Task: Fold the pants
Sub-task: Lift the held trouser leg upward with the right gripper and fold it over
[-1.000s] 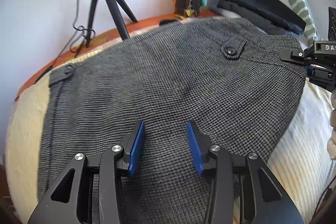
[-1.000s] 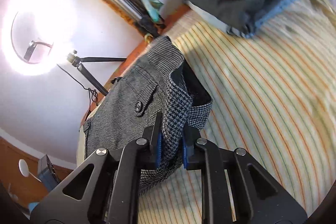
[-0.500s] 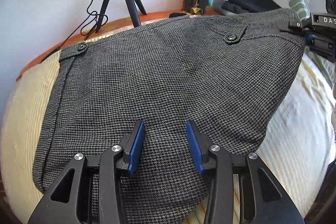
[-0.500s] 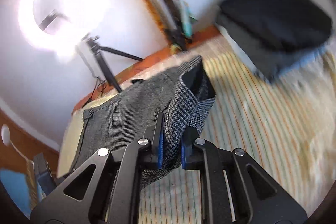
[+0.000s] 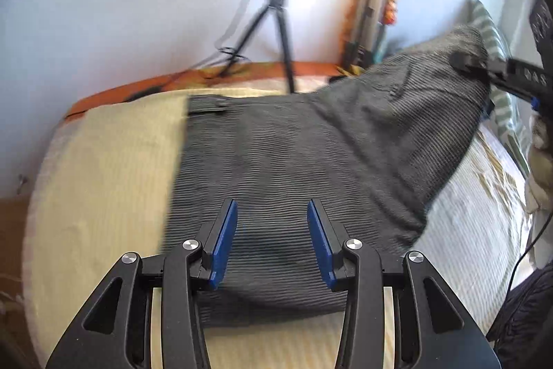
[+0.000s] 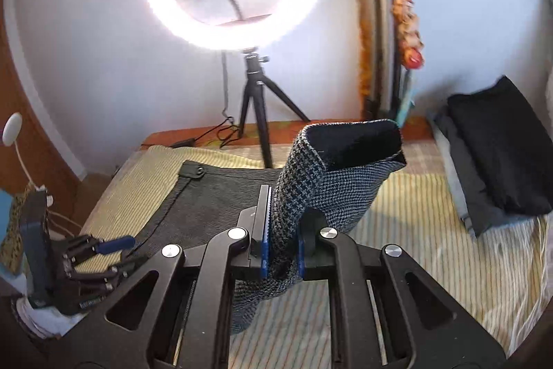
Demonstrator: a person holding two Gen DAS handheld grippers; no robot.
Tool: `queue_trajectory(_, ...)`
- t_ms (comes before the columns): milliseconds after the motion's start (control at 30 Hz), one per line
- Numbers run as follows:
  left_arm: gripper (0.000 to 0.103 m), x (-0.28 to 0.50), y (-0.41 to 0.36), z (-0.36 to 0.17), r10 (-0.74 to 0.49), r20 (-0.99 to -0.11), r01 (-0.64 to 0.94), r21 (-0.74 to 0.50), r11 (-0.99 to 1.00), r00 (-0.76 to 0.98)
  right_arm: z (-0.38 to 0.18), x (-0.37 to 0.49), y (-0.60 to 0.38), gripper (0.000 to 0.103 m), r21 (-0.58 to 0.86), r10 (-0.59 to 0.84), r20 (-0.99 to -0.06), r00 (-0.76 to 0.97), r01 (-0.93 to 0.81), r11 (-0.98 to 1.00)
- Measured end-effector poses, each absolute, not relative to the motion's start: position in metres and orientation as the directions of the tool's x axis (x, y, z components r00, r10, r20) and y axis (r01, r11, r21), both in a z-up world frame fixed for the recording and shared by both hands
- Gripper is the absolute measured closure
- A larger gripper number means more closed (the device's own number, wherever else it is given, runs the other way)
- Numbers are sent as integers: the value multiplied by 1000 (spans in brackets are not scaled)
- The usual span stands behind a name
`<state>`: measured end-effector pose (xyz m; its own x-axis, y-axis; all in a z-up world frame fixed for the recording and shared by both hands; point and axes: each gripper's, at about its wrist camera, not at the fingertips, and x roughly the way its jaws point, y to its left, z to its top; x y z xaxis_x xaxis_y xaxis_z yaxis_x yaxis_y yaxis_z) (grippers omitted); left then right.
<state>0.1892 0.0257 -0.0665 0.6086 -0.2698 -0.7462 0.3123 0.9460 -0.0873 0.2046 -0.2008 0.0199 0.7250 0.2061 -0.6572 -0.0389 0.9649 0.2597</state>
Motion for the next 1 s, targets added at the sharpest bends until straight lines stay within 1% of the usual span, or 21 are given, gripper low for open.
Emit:
queue_trajectory(133,63,187,60,-62,-224,-736,233,-92,968,639,27,209,-164,91,205,236,-664,710,-131,970)
queue_trajectory(233,63,191,85,-58,-200,-725,164,-121,979,659,26,211,-138,91,171,250,-672,697,-183,968)
queue_trajectory(400,63,190,124,-48,-156,-691,63,-158,985,706,21,214,-78,91,66,258,-688,678,-295,953)
queue_trajectory(467,63,190,138,-46,-156,-677,26,-199,980,719,17,213,-56,91,21,253,-697,671,-333,943)
queue_trajectory(533,63,189,152,-44,-149,-667,-10,-229,973,730,9,214,-34,91,10,271,-716,643,-379,925)
queue_trajectory(800,63,186,179,-38,-111,-646,-88,-268,959,755,-45,219,40,92,-84,253,-797,549,-515,853)
queue_trajectory(1000,63,184,181,-38,-114,-646,-80,-264,961,755,-70,221,59,91,-104,241,-828,506,-561,821)
